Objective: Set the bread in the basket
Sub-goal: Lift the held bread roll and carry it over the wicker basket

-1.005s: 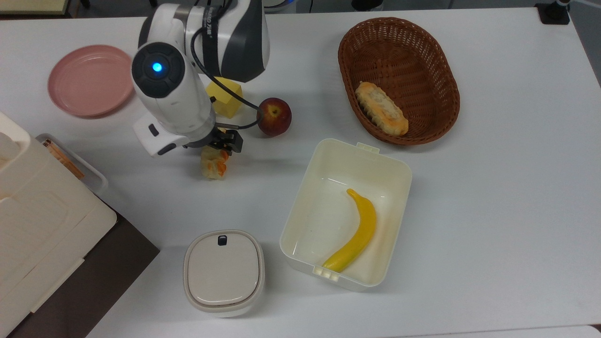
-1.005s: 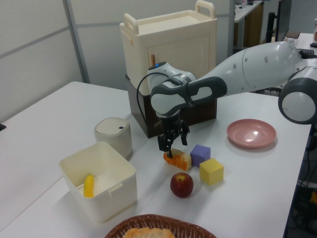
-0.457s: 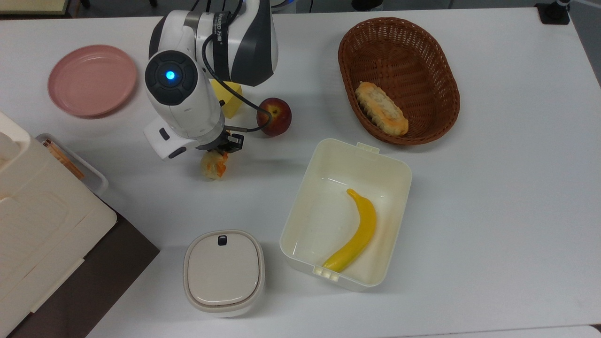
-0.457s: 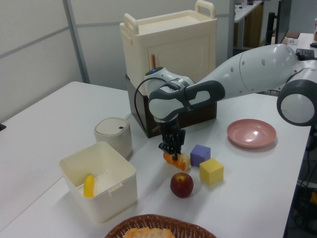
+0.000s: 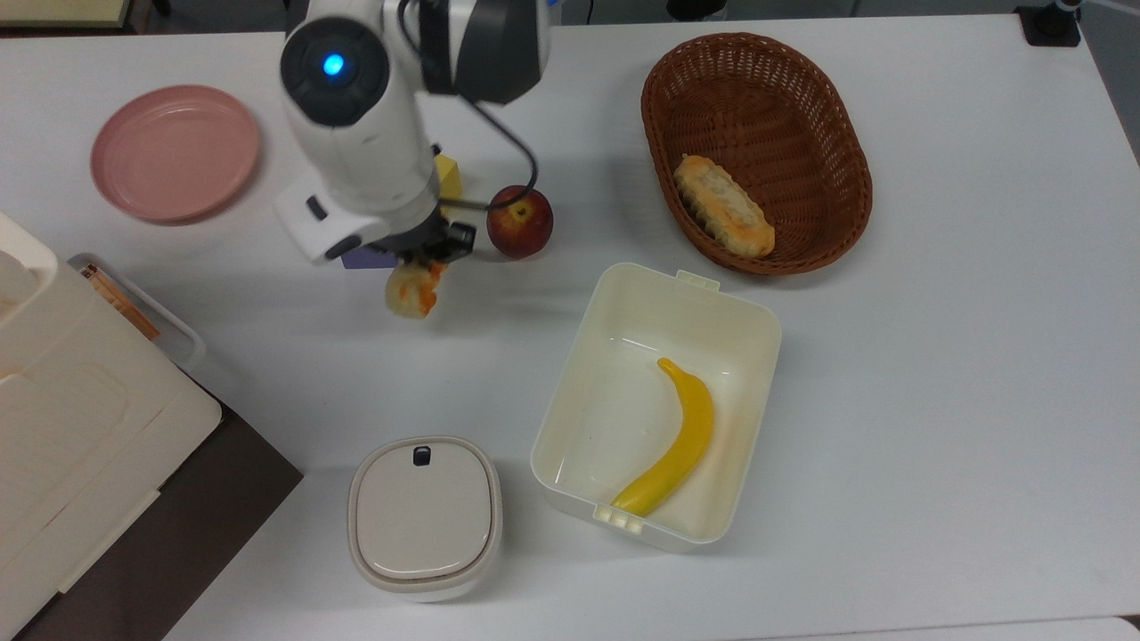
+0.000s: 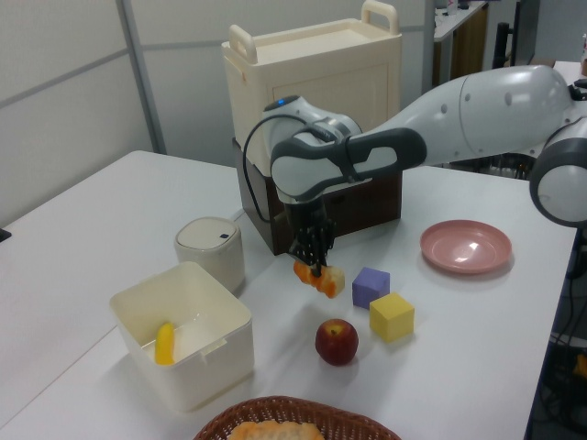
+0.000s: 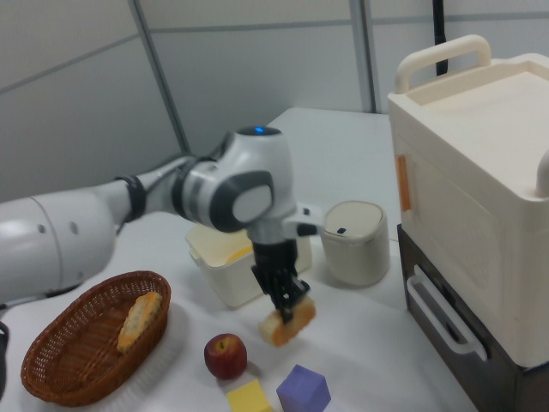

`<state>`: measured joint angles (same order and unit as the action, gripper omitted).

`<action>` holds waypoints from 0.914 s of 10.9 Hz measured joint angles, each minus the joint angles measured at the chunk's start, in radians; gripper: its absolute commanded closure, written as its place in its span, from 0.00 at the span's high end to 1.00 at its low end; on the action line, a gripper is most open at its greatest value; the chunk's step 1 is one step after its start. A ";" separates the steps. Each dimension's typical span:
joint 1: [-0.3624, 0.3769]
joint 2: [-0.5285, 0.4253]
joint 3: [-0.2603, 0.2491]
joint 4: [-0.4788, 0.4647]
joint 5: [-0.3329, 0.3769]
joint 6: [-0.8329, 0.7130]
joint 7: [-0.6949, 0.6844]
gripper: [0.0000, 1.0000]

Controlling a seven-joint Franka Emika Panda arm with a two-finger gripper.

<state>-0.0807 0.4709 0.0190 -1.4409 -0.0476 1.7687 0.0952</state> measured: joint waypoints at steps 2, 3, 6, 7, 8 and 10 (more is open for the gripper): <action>0.041 -0.052 0.007 0.001 0.000 -0.070 0.003 0.00; 0.071 -0.072 0.008 0.001 0.000 -0.100 0.005 0.00; 0.174 -0.115 0.011 0.001 0.015 -0.187 0.012 0.00; 0.213 -0.125 0.011 0.001 0.024 -0.201 0.018 0.00; 0.255 -0.133 0.012 0.001 0.026 -0.203 0.031 0.00; 0.331 -0.141 0.013 0.001 0.028 -0.203 0.063 0.02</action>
<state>0.2506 0.3299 0.0317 -1.4398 -0.0201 1.5661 0.1587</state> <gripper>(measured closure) 0.903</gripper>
